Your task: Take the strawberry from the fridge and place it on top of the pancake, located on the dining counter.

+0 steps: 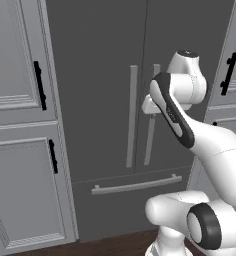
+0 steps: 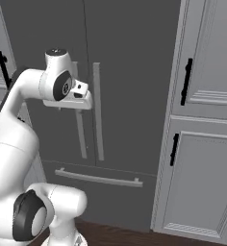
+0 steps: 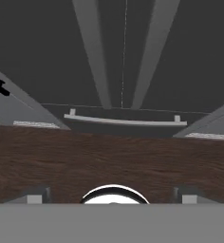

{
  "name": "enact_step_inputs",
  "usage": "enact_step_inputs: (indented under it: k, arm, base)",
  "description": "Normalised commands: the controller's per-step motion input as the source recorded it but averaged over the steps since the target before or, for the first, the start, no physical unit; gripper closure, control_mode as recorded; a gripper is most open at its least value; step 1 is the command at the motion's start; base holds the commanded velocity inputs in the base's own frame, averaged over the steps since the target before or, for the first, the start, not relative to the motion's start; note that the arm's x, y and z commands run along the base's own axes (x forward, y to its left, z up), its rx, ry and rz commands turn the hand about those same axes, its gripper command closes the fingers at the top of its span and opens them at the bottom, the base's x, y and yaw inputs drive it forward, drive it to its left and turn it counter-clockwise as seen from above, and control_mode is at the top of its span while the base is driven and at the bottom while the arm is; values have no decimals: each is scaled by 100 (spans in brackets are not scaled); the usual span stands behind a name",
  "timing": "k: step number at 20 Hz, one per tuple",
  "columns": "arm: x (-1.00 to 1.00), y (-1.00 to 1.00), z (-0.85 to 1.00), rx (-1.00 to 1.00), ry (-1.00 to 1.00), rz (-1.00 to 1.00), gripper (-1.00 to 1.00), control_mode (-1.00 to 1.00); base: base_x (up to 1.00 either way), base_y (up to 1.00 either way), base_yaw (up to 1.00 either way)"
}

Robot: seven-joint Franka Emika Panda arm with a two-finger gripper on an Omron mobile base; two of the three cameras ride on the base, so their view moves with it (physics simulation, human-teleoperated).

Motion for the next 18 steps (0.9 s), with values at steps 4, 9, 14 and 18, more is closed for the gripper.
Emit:
enact_step_inputs:
  k: [4, 9, 14, 18]
  arm:
    - [0, 0, 0, 0, 0, 0, -100, 100]
    - [0, 0, 0, 0, 0, 0, -100, 100]
    - [2, 0, 0, 0, 0, 0, -100, -100]
    - [67, 5, -2, -2, -1, -1, -100, -100]
  base:
    - [-66, -12, -3]
    - [-57, -7, -3]
    - [-9, 0, 0]
    - [0, 0, 0]
